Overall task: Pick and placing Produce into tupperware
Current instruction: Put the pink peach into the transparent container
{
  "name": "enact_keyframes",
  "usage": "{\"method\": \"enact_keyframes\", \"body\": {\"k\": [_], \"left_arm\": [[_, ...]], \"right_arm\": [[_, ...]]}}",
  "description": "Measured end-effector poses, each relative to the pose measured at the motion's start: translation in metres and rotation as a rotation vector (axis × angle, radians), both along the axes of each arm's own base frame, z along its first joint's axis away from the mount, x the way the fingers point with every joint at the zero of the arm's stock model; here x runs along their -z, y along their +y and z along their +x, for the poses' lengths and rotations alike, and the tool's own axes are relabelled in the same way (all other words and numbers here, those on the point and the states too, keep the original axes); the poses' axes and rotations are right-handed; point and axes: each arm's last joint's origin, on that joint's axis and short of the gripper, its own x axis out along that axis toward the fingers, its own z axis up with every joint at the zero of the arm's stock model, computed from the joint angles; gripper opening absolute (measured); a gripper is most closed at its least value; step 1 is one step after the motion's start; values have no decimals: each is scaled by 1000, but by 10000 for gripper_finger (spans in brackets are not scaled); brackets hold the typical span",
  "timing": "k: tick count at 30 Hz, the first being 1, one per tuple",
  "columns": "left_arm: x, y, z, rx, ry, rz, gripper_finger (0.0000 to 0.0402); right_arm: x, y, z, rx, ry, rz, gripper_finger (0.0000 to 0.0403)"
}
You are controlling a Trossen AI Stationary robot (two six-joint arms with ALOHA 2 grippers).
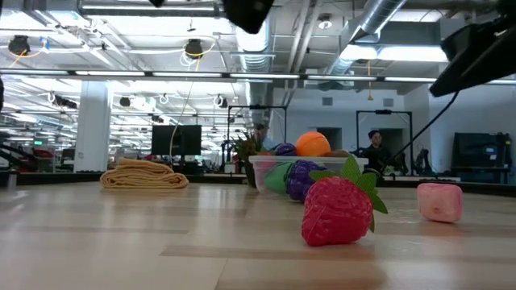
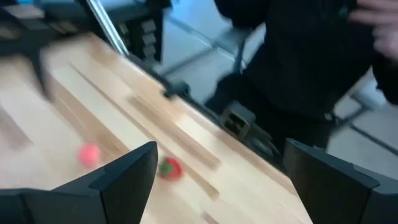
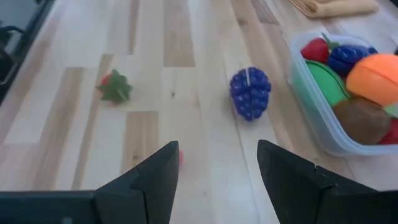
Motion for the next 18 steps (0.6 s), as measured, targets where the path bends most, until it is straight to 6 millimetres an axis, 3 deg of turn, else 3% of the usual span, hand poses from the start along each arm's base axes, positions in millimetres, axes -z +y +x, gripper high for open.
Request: {"method": "enact_keyframes", "body": {"k": [6,9,18], "left_arm": [[10,-45,-18,38,136,68,336],[13,-61,-25,-43,184,133,336],[22,-71,-34,-464,204,387,336]], "right_arm": [[3,-3,5,32,18,31,210],[3,-3,5,37,17,37,210],[3,-4,6,57,9,56,210]]}}
